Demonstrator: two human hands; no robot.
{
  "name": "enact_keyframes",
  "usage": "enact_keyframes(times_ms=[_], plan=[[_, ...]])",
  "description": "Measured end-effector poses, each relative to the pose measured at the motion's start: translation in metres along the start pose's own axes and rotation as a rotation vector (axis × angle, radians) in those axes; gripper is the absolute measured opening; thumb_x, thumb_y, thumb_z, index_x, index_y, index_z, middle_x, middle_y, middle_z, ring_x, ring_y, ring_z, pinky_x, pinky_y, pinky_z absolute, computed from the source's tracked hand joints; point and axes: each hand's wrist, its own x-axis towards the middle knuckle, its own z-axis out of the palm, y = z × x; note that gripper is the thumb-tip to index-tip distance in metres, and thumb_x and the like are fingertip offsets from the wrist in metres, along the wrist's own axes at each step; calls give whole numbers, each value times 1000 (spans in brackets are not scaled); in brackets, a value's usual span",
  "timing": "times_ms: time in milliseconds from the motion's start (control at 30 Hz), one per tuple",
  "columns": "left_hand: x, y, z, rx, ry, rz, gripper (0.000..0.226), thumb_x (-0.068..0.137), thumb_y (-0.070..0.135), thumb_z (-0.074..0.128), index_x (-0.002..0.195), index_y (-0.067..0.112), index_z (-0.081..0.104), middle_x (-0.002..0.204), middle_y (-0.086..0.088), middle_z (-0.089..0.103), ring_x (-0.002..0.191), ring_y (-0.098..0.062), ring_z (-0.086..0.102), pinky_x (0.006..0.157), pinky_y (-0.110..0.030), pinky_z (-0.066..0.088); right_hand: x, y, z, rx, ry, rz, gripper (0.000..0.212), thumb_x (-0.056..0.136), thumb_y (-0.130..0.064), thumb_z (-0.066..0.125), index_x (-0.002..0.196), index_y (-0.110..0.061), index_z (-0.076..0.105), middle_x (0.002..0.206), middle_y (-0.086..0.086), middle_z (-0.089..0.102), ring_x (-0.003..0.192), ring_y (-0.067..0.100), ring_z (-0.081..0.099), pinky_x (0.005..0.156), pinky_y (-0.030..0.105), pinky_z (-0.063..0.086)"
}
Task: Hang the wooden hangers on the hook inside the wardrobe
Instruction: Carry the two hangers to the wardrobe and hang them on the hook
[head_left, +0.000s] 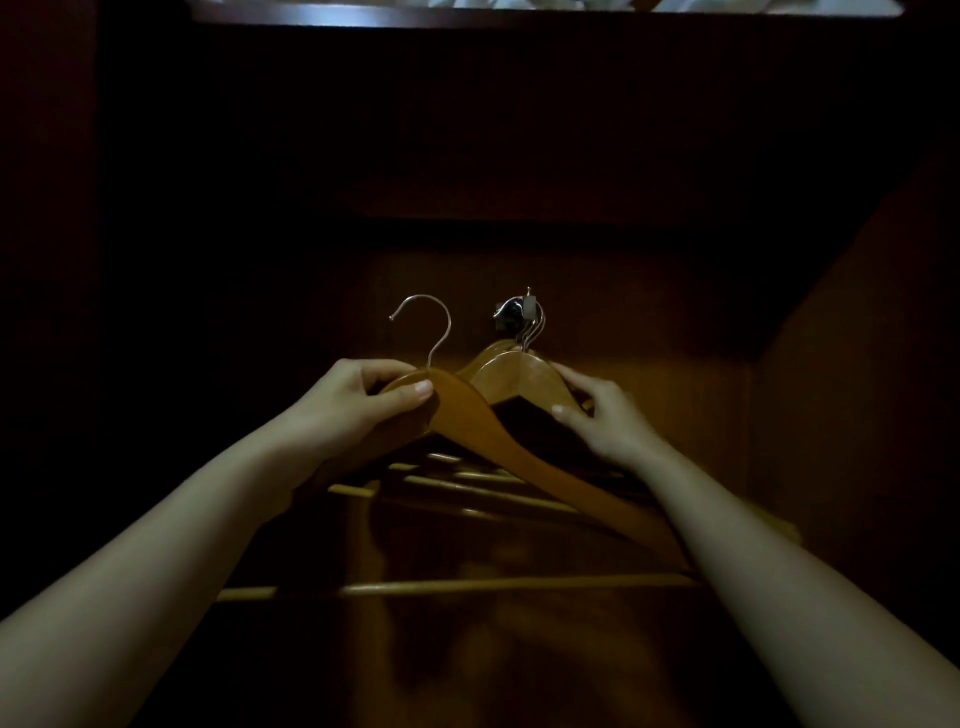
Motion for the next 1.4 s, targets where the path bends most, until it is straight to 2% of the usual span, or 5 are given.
enact_keyframes(times_ms=[633, 967, 1200, 1300, 1400], plan=[[5, -14, 30, -46, -148, -19, 20, 90, 30, 54, 99, 20, 68, 94, -3, 69, 82, -13, 66, 65, -19, 52, -46, 16, -9, -356, 35, -94, 78, 90, -21, 56, 146, -40, 6, 126, 6, 47, 116, 25, 48, 97, 41, 44], [21, 7, 32, -101, -97, 44, 21, 90, 33, 53, 103, 25, 66, 93, 1, 69, 83, -12, 67, 71, -23, 52, -70, -40, -39, -125, -21, -245, 51, 88, -37, 56, 137, -31, 41, 127, -10, 45, 109, 12, 50, 91, 33, 47], [48, 39, 43, -112, -111, 60, 28, 92, 34, 51, 111, 18, 63, 96, -5, 69, 87, -18, 67, 72, -23, 53, -76, -53, -47, -430, 249, -383, 70, 86, -27, 62, 144, -38, 25, 121, -7, 48, 96, 12, 55, 77, 33, 52], [54, 34, 55, 200, 99, 213, 33, 93, 34, 50, 121, 16, 55, 109, -2, 60, 91, -10, 58, 71, -11, 47, -64, -45, -48, -403, 232, -328, 66, 88, -26, 59, 144, -37, 24, 123, -7, 47, 96, 12, 55, 81, 34, 52], [55, 11, 55, 551, 49, 232, 65, 85, 42, 61, 139, 21, 33, 134, -3, 46, 118, -19, 49, 95, -33, 46, -55, -36, -45, -370, 219, -282, 65, 89, -25, 59, 144, -35, 25, 122, -6, 47, 101, 15, 55, 85, 37, 51]])
